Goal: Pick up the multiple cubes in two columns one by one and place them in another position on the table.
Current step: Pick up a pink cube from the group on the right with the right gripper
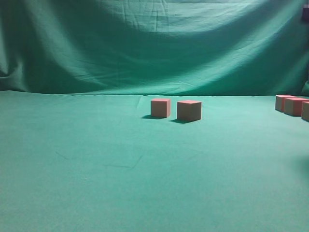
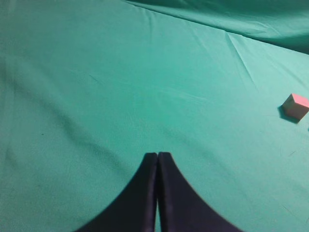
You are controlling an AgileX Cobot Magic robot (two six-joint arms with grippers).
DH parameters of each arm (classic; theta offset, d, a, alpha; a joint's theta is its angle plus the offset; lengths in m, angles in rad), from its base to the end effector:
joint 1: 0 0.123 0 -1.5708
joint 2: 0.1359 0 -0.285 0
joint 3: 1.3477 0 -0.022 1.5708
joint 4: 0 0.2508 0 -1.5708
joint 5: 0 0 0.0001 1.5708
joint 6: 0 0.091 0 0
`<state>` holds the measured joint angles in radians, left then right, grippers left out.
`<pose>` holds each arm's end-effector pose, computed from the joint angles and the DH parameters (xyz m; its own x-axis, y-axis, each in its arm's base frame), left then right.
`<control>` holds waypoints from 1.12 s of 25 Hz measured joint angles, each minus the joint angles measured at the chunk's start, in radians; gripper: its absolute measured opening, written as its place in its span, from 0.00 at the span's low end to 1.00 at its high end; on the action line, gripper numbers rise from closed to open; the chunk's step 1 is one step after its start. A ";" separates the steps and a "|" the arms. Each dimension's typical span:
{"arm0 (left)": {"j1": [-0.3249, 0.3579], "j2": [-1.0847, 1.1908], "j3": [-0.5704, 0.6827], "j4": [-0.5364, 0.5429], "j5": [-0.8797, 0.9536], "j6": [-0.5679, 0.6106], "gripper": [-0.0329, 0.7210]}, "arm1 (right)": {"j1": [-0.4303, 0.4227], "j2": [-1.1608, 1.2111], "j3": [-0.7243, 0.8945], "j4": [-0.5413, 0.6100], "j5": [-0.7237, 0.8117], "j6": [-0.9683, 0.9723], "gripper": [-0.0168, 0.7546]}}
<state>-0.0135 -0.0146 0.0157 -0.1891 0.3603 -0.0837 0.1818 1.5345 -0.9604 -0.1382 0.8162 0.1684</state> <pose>0.0525 -0.0068 0.1768 -0.2761 -0.2537 -0.9271 0.0064 0.9640 -0.2657 0.2815 0.0425 0.2215 -0.9559 -0.1015 -0.2755 -0.0834 0.9936 -0.0767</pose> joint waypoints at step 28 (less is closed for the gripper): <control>0.000 0.000 0.000 0.000 0.000 0.000 0.04 | -0.048 0.267 -0.050 -0.025 -0.199 0.026 0.57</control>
<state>-0.0135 -0.0146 0.0157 -0.1891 0.3603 -0.0837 0.1340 1.8017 -1.0104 -0.1635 0.6176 0.1941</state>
